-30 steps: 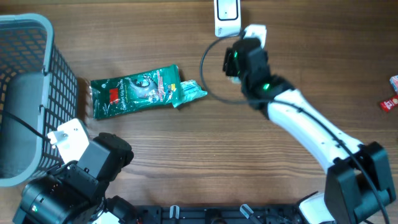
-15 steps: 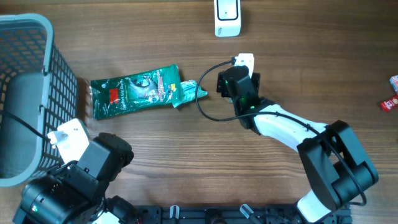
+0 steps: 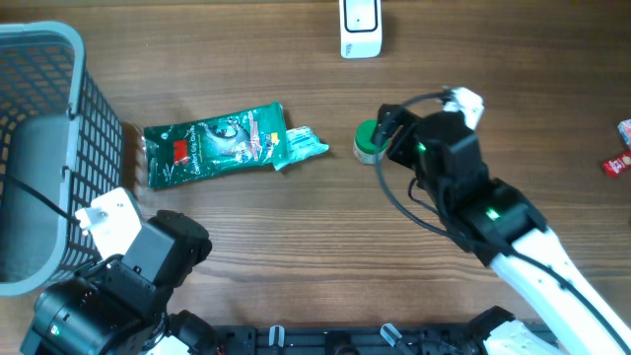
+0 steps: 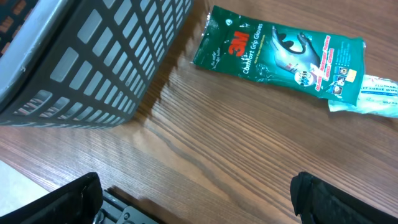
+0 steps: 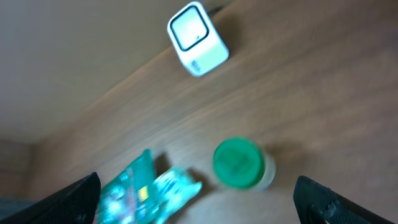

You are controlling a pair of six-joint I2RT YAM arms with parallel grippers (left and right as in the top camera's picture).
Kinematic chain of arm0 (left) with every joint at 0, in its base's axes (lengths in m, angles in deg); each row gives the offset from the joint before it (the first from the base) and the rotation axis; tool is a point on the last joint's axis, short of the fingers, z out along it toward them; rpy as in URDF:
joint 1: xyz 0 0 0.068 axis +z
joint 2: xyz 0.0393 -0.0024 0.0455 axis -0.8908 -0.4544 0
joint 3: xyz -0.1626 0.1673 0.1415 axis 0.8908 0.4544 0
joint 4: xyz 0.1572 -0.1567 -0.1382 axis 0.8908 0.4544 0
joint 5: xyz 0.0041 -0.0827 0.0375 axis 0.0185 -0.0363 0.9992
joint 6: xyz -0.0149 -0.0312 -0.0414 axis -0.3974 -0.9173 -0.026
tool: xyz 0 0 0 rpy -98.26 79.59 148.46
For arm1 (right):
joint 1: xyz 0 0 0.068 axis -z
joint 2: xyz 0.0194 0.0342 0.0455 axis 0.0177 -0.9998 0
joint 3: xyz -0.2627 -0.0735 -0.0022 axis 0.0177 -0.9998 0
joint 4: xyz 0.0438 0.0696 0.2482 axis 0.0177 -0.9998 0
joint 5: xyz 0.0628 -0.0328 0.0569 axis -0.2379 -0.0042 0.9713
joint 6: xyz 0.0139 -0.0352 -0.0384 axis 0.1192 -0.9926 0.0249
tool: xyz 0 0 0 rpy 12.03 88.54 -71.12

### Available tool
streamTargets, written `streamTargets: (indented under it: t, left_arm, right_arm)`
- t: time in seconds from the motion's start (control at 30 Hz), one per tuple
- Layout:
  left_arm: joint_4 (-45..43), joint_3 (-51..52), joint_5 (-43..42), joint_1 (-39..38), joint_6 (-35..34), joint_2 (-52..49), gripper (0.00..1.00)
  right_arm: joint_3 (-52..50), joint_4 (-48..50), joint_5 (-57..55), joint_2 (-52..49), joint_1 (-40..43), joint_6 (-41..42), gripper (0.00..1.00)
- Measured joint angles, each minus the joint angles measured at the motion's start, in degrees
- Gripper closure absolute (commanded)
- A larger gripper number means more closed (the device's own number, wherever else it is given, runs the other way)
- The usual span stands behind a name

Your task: Scan the item barcode

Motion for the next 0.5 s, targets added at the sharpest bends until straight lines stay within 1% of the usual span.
streamTargets:
  t: [0.03, 0.1, 0.17, 0.3, 0.37, 0.43, 0.5]
  left_arm:
    - [-0.04, 0.0, 0.0, 0.0, 0.0, 0.0, 0.0]
    - [-0.02, 0.0, 0.0, 0.0, 0.0, 0.0, 0.0]
    - [-0.02, 0.0, 0.0, 0.0, 0.0, 0.0, 0.0]
    - [-0.04, 0.0, 0.0, 0.0, 0.0, 0.0, 0.0]
    - [-0.02, 0.0, 0.0, 0.0, 0.0, 0.0, 0.0]
    - [-0.02, 0.0, 0.0, 0.0, 0.0, 0.0, 0.0]
    - [0.0, 0.07, -0.02, 0.0, 0.0, -0.02, 0.0]
  right_arm:
    - [0.11, -2.54, 0.17, 1.05, -0.02, 1.16, 0.0]
    - [0.09, -4.09, 0.15, 1.86, 0.0, 4.42, 0.01]
    - [0.09, -3.56, 0.85, 1.66, 0.0, 6.88, 0.04]
    - [0.68, -3.56, 7.17, -1.49, 0.85, 8.28, 0.04]
    - [3.43, -5.84, 12.37, -7.61, 2.84, 8.02, 0.05]
    - [10.38, -14.69, 17.05, -16.31, 5.73, 6.69, 0.04]
    - [21.18, -25.24, 19.34, -25.44, 7.52, 5.01, 0.01]
